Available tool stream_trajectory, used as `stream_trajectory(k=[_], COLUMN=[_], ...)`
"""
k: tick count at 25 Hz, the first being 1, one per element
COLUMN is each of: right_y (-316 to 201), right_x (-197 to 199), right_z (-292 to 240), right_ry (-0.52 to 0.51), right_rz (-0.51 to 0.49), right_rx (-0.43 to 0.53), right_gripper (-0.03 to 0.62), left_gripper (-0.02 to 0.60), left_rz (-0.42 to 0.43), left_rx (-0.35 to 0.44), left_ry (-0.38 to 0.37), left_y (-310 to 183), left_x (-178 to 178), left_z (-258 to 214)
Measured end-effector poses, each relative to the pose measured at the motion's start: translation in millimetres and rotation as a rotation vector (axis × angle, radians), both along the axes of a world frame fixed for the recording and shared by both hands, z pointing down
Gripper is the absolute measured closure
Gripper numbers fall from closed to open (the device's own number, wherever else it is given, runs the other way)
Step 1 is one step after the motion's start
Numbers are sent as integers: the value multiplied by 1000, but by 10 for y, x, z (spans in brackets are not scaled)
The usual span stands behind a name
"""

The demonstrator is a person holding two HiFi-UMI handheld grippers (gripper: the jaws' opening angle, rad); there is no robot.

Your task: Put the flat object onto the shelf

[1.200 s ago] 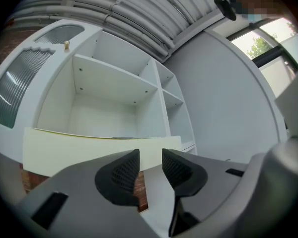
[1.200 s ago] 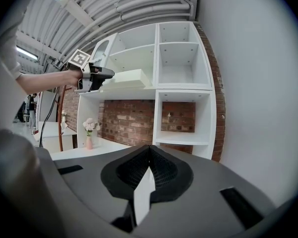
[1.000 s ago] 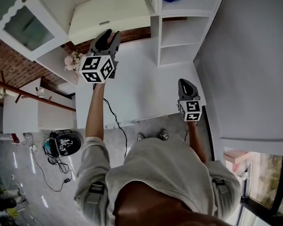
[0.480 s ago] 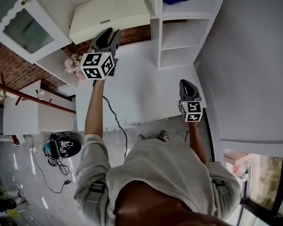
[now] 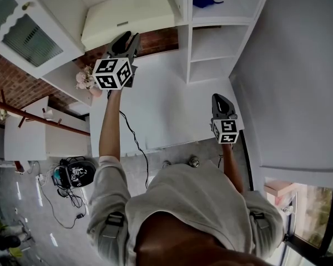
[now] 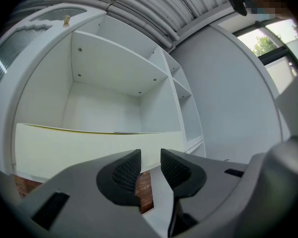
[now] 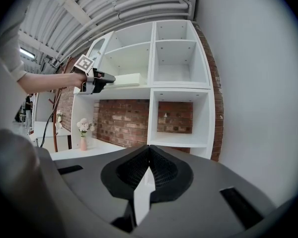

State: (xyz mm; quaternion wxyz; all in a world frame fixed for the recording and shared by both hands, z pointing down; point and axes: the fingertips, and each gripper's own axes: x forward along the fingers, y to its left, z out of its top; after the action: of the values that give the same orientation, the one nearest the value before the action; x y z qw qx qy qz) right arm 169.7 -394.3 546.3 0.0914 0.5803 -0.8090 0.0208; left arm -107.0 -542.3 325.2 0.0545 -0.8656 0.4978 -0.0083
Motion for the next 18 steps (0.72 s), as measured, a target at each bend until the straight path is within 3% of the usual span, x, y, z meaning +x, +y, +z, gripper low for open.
stream_trajectory(k=[18], right_y=[-151], right_x=[7], right_z=[-22], right_ry=[-3], right_rz=[4], right_rx=[7], right_gripper=[566], left_gripper=[469], left_rz=[3], left_rx=[-11], left_ry=[-30], left_y=[-191], left_x=[2], left_z=[35])
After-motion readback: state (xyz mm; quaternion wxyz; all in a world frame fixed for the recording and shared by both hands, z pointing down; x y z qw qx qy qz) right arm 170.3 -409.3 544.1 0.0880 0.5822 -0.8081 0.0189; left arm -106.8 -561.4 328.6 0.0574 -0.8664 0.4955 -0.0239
